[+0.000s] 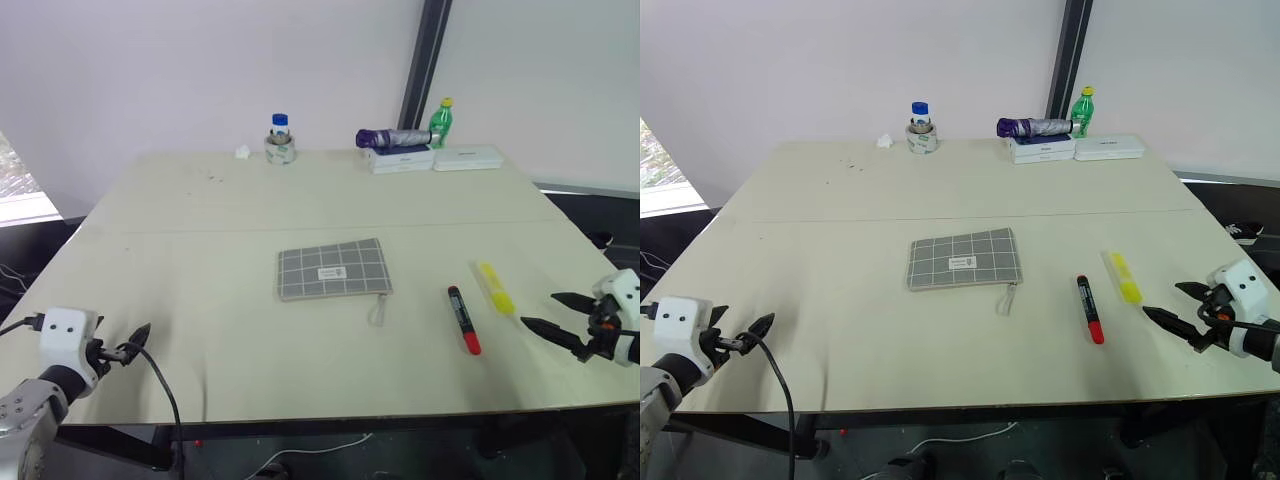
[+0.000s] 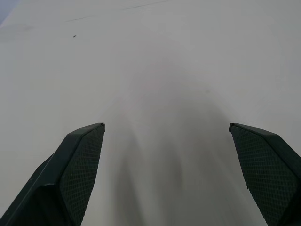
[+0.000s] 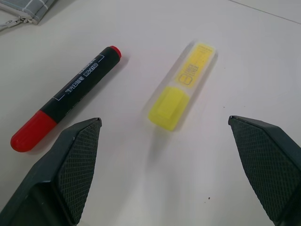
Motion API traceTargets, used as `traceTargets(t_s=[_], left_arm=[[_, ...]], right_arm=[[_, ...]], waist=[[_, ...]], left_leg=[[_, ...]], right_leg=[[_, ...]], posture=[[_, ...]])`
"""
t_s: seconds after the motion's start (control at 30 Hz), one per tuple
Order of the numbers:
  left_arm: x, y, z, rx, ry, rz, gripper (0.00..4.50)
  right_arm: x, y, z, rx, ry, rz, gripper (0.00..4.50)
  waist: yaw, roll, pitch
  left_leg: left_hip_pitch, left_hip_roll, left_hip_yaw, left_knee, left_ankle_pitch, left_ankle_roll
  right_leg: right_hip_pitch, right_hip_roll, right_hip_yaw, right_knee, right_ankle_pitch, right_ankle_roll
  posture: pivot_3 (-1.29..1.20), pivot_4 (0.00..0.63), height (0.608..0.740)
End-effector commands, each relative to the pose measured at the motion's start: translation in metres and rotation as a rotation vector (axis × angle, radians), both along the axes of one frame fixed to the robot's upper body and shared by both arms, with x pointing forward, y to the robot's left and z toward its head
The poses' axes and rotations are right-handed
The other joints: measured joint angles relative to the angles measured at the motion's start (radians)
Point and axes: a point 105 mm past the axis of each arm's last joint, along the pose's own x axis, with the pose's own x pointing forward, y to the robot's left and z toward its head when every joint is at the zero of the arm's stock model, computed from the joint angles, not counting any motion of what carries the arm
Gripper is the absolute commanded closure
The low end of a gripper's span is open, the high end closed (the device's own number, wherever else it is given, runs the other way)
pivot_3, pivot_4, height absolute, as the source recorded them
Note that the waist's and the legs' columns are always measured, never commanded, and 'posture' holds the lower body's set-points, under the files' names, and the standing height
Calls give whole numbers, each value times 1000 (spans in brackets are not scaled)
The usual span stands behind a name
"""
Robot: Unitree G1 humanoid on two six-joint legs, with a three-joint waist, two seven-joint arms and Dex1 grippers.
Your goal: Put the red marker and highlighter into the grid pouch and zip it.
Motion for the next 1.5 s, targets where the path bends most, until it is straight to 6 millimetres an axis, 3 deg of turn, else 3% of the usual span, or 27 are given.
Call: traceTargets(t_s=[0.03, 0.3, 0.43, 0.57, 0.8, 0.87, 0.93, 1.07, 1.1, 1.33, 1.5], left_arm=[[-2, 2, 18, 11, -71, 6, 41], [0, -3, 20, 5, -75, -8, 41], [2, -8, 20, 23, -77, -25, 41], [11, -27, 22, 97, -89, -115, 41], [27, -63, 13, 252, -107, -288, 41], [35, -77, 12, 299, -124, -347, 0], [42, -89, 10, 365, -133, -412, 0], [54, -98, 8, 470, -152, -476, 0], [59, -100, 7, 516, -156, -496, 0], [96, -115, 13, 754, -273, -567, 0], [108, -130, 9, 849, -316, -656, 0]], right_arm=[[3, 0, 12, 7, -61, 3, 0], [7, 5, 16, 9, -68, 19, 0], [14, 17, 28, 25, -112, 46, 0], [30, 50, 48, 74, -179, 112, 0], [56, 128, 52, 100, -211, 253, 0], [68, 150, 43, 79, -190, 253, 788], [78, 164, 32, 54, -153, 232, 1878], [94, 174, 21, 37, -121, 162, 4108], [99, 176, 17, 40, -111, 143, 4456], [130, 169, 8, -6, -111, -34, 4456], [142, 169, -1, -10, -91, -73, 4456]], waist=[[0, 0, 0], [0, 0, 0], [-2, 0, 0], [-2, 0, 0], [1, 0, 0], [0, 0, 0], [0, 0, 0], [0, 0, 0], [-1, 0, 0], [-1, 0, 0], [-6, 0, 0]], left_leg=[[0, 0, 0, 0, 0, 0], [0, 0, 0, 0, 0, 0], [0, 0, 0, 0, 0, 0], [0, 0, 0, 0, 0, 0], [0, 0, 0, 0, 0, 0], [0, 0, 0, 0, 0, 0], [0, 0, -1, 0, 0, 0], [-1, -2, -1, -1, 0, 1], [-1, -2, -1, -1, 0, 1], [-1, -2, -1, -1, 0, 0], [-1, -3, -1, -1, 0, 0]], right_leg=[[0, 0, 0, 0, 0, 0], [0, 0, 0, 0, 0, 0], [0, 0, 0, 0, 0, 0], [0, 0, 0, 0, 0, 0], [-1, 0, 0, 0, 0, 1], [-1, 0, 0, 0, 1, 1], [-1, 1, 0, 0, 1, 1], [-2, 1, 0, 0, 2, 3], [-2, 1, 0, 0, 2, 3], [-3, 3, 0, 2, 2, 4], [-3, 4, 0, 2, 2, 4]], posture=[[0, 150, 740], [0, 150, 740], [0, 150, 740], [0, 150, 740], [0, 150, 740], [0, 150, 740], [0, 150, 740], [0, 150, 740], [0, 150, 740], [0, 150, 740], [0, 150, 740]])
